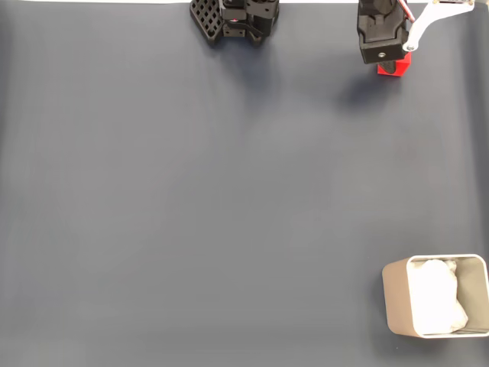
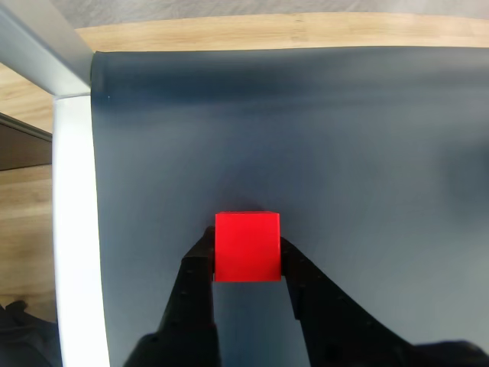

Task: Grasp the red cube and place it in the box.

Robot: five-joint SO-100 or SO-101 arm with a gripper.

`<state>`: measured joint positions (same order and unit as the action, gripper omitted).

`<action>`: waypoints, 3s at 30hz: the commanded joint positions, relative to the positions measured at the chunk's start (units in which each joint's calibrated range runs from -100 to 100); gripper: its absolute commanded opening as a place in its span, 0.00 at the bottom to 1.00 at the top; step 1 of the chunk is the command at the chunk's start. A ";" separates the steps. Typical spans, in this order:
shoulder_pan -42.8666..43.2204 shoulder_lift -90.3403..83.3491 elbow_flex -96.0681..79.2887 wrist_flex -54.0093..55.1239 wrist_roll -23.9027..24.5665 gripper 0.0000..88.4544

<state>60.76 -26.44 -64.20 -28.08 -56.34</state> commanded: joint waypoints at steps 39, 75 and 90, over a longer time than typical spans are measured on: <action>-23.04 13.27 45.03 -5.20 2.10 0.00; -34.34 36.06 78.79 -6.51 4.54 0.00; -36.68 45.42 88.56 -6.75 4.35 0.00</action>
<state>25.07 18.71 19.44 -34.69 -52.14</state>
